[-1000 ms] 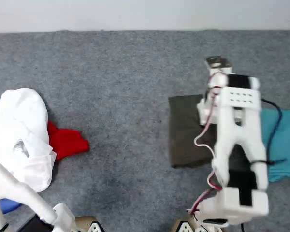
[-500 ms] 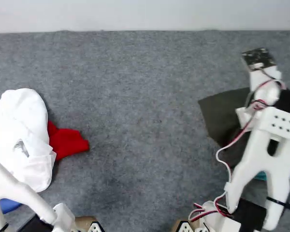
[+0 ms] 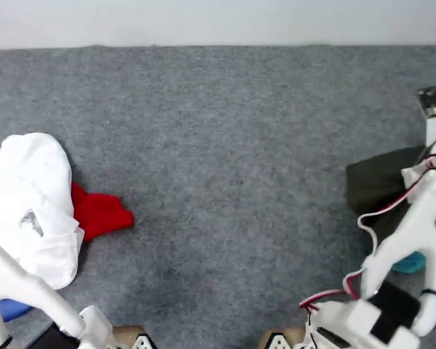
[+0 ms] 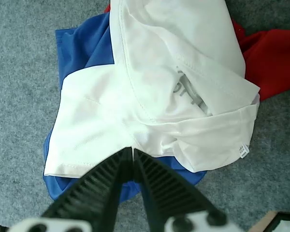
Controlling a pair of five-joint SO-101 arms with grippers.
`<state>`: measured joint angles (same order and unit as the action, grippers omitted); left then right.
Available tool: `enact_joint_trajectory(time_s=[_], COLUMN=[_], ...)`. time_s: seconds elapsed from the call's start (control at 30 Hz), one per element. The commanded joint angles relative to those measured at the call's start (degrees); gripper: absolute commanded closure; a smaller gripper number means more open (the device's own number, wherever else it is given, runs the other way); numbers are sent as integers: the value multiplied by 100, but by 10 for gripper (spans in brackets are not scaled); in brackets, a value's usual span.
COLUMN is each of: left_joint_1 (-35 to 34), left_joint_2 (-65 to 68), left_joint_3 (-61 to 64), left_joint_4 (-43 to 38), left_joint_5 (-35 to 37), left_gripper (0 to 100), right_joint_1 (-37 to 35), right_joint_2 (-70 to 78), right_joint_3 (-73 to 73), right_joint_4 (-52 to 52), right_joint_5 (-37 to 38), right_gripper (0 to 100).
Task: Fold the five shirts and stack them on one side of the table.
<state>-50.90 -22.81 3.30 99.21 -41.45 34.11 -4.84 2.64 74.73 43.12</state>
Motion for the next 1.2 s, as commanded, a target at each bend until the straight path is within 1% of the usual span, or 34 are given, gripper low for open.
enact_joint_trajectory(time_s=[0.0, 0.07, 0.13, 0.27, 0.3, 0.33, 0.47, 0.57, 0.63, 0.73, 0.77, 0.83, 0.9, 0.97, 1.07, 1.17], left_joint_1=[-26, -26, -26, -26, -26, -26, -26, -26, -26, -26, -26, -26, -26, -26, -26, -26], left_joint_2=[-211, -211, -211, -211, -211, -211, -211, -211, -211, -211, -211, -211, -211, -211, -211, -211], left_joint_3=[-40, -40, -40, -40, -40, -40, -40, -40, -40, -31, -31, -31, -31, -31, -31, -31], left_joint_4=[123, 123, 123, 123, 123, 123, 123, 123, 123, 123, 123, 123, 123, 123, 123, 123], left_joint_5=[-44, -44, -44, -44, -44, -44, -44, -44, -44, -44, -44, -44, -44, -44, -44, -44], left_gripper=[984, 984, 984, 984, 984, 984, 984, 984, 984, 984, 984, 984, 984, 984, 984, 984], right_joint_1=[259, 365, 435, 567, 602, 629, 620, 558, 505, 409, 338, 127, -101, -338, -655, -954], right_joint_2=[312, 523, 690, 752, 708, 637, 295, 145, 154, 444, 567, 796, 954, 1024, 1077, 1130], right_joint_3=[-79, -79, -79, -141, -220, -316, -879, -1169, -1160, -967, -897, -774, -747, -826, -862, -703], right_joint_4=[-567, -796, -884, -866, -769, -611, 92, 576, 734, 734, 743, 813, 804, 716, 286, -400], right_joint_5=[255, 343, 404, 404, 396, 396, 369, 369, 369, 369, 360, 325, 79, -246, -695, -1055], right_gripper=[990, 988, 950, 744, 711, 698, 723, 774, 836, 978, 998, 965, 988, 989, 989, 989])
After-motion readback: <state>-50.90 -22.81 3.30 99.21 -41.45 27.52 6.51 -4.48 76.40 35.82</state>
